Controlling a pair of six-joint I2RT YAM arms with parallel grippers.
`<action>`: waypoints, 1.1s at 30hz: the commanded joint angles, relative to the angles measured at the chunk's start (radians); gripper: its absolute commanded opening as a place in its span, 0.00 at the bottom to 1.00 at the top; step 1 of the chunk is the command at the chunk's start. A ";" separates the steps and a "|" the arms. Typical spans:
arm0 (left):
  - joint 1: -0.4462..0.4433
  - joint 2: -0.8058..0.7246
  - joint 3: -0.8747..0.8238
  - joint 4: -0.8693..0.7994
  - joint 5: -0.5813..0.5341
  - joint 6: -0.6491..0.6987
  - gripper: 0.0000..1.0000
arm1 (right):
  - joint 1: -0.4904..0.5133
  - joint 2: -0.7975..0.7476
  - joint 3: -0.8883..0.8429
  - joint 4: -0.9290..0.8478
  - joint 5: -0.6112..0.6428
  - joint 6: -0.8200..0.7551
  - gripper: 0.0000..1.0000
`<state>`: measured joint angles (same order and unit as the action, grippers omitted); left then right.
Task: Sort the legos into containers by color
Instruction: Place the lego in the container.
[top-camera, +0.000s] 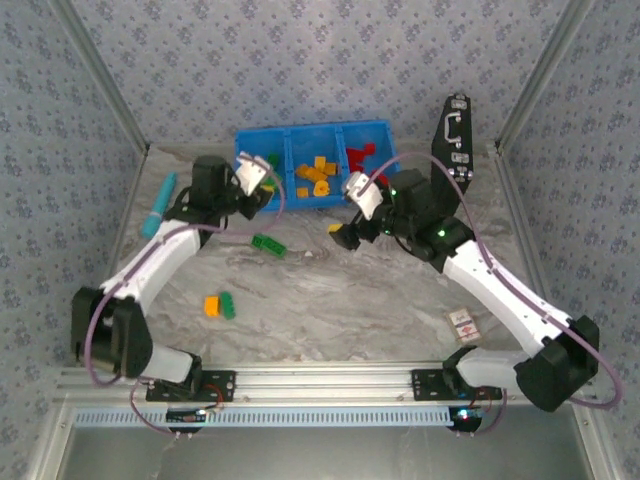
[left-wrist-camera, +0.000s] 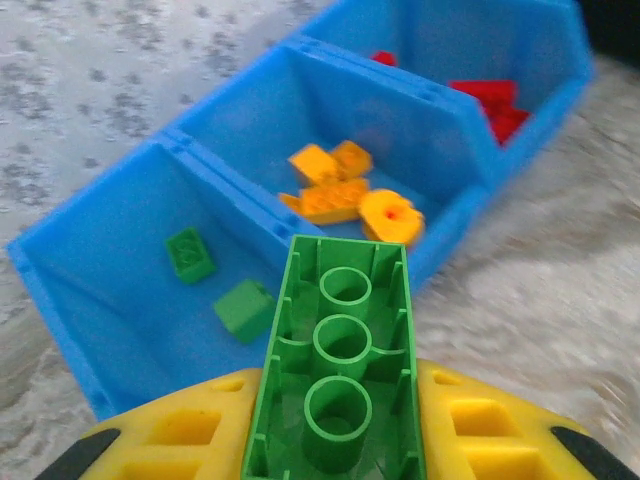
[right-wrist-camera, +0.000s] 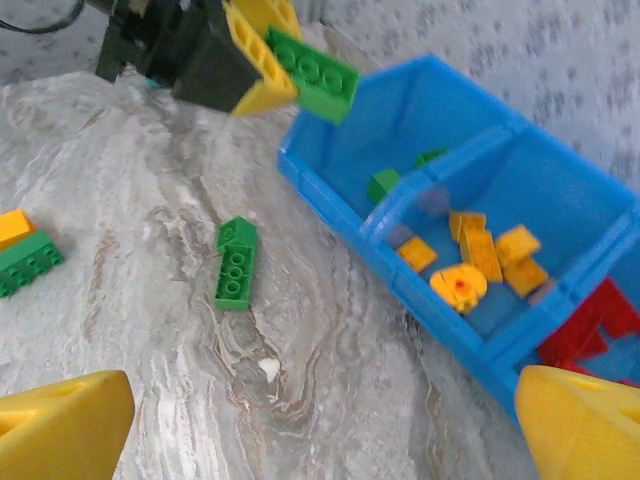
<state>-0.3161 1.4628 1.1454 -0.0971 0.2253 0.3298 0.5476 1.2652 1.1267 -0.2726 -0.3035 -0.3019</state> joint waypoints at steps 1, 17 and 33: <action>0.003 0.118 0.137 0.025 -0.131 -0.103 0.10 | -0.003 0.049 -0.008 -0.014 -0.074 0.056 1.00; 0.002 0.600 0.626 -0.159 -0.297 -0.199 0.14 | 0.112 0.043 -0.079 0.065 -0.040 0.042 0.85; 0.009 0.701 0.671 -0.248 -0.352 -0.295 0.41 | 0.235 0.158 -0.112 0.208 0.045 -0.049 0.82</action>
<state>-0.3141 2.1666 1.8019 -0.3298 -0.1093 0.0593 0.7620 1.4155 1.0245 -0.1112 -0.2943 -0.2977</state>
